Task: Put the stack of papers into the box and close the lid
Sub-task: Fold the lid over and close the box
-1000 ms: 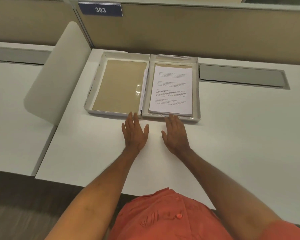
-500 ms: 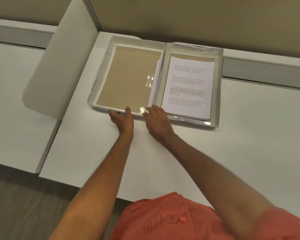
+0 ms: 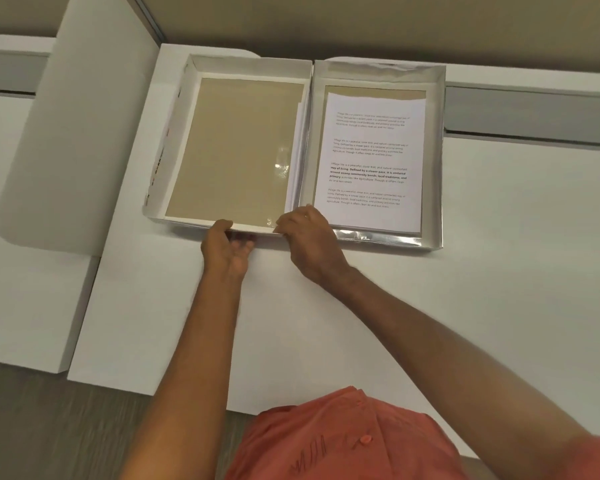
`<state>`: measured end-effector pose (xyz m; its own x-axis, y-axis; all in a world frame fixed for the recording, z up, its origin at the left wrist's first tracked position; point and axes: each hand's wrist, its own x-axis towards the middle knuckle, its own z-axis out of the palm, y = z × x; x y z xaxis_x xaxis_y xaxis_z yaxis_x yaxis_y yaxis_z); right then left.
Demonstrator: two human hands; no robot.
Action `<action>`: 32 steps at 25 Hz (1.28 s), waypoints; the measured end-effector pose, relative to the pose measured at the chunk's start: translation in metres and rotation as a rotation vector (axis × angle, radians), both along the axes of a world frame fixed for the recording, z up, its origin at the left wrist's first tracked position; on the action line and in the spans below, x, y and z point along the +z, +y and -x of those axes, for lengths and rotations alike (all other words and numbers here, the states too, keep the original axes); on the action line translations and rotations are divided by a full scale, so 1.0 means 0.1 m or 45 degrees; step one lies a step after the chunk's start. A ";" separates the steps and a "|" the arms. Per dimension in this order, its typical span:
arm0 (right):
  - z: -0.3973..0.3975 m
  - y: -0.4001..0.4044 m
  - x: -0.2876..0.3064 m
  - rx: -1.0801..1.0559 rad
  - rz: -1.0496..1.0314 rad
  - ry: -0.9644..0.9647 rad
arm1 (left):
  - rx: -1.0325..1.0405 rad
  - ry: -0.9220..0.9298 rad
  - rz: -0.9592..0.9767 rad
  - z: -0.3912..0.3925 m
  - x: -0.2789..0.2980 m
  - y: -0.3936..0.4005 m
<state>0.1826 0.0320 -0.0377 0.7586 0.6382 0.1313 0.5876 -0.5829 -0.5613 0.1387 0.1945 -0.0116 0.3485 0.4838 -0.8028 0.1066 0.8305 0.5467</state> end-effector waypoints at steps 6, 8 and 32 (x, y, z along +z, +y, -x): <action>0.00 -0.22 0.29 -0.050 -0.162 0.437 | -0.094 -0.250 -0.500 0.02 0.42 -0.29; 0.00 -0.31 0.43 -0.158 -0.317 0.590 | -0.201 -0.270 -0.784 0.01 0.56 -0.44; -0.30 -2.20 0.33 -1.320 -1.164 1.245 | -1.915 0.145 -2.601 -0.18 -0.03 -1.40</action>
<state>0.2123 -0.1884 -0.0042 0.7935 -0.1572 -0.5880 -0.5510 0.2247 -0.8037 0.1566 0.0543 -0.0144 0.9957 -0.0863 0.0333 -0.0902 -0.9857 0.1421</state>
